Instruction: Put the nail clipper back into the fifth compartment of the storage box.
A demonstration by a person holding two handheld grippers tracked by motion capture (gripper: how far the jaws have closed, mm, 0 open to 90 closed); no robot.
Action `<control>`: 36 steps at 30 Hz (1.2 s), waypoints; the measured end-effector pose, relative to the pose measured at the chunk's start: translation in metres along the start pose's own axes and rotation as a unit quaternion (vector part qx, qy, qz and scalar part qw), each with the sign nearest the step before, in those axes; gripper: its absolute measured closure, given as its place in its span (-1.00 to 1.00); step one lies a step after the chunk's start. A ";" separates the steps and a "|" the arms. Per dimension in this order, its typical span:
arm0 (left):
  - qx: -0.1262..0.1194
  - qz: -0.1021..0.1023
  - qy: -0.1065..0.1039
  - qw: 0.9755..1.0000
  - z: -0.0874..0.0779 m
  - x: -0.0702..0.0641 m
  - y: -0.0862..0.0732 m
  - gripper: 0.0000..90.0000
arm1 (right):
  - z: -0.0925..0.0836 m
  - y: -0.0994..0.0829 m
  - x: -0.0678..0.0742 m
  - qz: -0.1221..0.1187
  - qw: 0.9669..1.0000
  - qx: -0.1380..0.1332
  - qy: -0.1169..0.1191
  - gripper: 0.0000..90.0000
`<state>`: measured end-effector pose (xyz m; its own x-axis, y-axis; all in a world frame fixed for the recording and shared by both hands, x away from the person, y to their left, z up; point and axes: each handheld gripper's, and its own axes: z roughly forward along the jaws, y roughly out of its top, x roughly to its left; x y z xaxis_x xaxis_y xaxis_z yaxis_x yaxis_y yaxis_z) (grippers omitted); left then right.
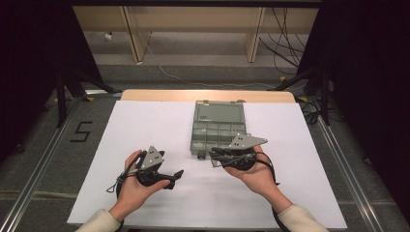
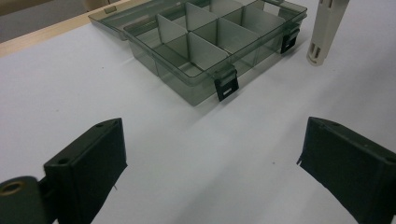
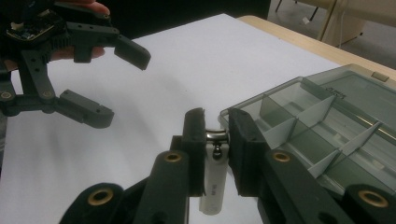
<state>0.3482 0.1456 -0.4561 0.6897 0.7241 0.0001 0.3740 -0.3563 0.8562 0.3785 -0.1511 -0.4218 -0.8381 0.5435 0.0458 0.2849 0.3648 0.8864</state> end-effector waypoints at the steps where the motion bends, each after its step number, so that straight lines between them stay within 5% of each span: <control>1: 0.000 0.001 0.000 1.000 0.000 0.000 0.000 -0.87 | 0.000 0.001 0.000 0.001 1.000 0.001 0.001 0.73; 36: -0.004 -0.004 -0.001 1.000 0.000 0.001 0.000 -0.86 | 0.016 0.022 -0.011 0.002 1.000 -0.018 -0.015 0.73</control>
<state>0.3489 0.1469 -0.4559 0.6879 0.7258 -0.0075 0.3746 -0.3461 0.8601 0.4014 -0.1369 -0.4104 -0.8231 0.5668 0.0360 0.2703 0.3352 0.9025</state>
